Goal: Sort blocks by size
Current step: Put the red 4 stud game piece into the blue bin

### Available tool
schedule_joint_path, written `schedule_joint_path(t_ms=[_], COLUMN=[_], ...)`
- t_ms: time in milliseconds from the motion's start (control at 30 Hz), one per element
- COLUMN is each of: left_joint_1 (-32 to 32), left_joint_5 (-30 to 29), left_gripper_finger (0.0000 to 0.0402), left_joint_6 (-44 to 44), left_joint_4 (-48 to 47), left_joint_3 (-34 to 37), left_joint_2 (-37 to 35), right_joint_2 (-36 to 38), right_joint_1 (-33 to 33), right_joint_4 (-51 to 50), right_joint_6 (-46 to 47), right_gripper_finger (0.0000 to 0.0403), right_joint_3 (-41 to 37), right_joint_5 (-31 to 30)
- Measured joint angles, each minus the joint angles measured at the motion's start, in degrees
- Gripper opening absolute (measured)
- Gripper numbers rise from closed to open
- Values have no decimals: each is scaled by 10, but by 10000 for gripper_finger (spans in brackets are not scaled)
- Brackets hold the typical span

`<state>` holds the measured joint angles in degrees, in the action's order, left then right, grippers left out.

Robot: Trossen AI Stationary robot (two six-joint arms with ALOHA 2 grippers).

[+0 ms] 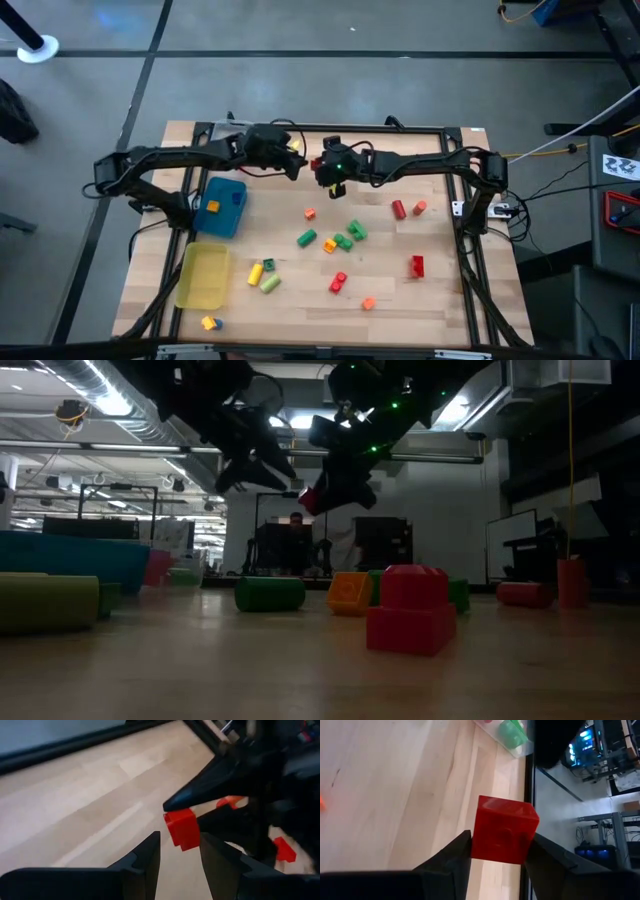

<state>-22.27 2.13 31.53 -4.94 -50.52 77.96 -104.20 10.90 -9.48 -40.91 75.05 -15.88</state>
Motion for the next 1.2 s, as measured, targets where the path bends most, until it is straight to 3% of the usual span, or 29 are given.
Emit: schedule_joint_path(t_ms=[267, 1200], left_joint_1=[16, 17], left_joint_5=[0, -60], left_gripper_finger=[122, 122], left_joint_6=[4, 3], left_joint_4=[31, 71], left_joint_3=[0, 0], left_joint_2=[41, 43], right_joint_2=[0, 2], right_joint_1=[0, 1], right_joint_4=[7, 25], right_joint_6=[0, 21], right_gripper_finger=[161, 161], right_joint_3=[0, 0], right_joint_5=[0, -1])
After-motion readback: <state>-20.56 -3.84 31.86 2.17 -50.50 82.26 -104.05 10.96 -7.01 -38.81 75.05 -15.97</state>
